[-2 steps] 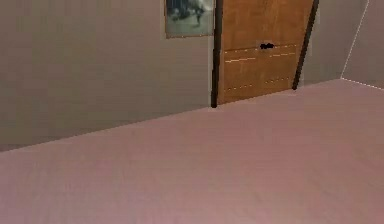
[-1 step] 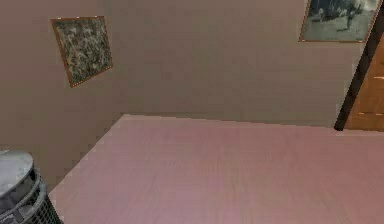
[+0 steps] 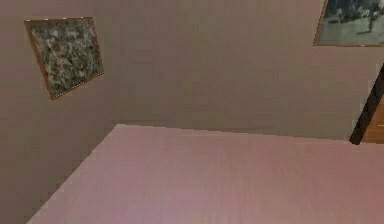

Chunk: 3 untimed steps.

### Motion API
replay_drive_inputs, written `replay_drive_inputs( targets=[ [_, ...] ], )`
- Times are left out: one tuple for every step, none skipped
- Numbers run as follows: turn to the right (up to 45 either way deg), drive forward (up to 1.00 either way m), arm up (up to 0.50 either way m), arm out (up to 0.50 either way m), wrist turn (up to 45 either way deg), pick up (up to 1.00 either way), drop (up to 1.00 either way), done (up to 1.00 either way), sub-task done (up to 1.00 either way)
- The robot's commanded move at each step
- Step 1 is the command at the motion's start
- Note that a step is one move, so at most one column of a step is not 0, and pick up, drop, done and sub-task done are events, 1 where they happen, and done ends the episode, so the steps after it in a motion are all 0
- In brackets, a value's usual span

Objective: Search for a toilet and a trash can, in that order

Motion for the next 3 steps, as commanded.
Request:
replay_drive_inputs(
  targets=[
    [-45.0, 0.0, 0.0, 0.0, 0.0, 0.0, 0.0, 0.0, 0.0],
    [-18.0, 0.0, 0.0, 0.0, 0.0, 0.0, 0.0, 0.0, 0.0],
    [0.0, 0.0, 0.0, 0.0, 0.0, 0.0, 0.0, 1.0, 0.0]
  ],
)
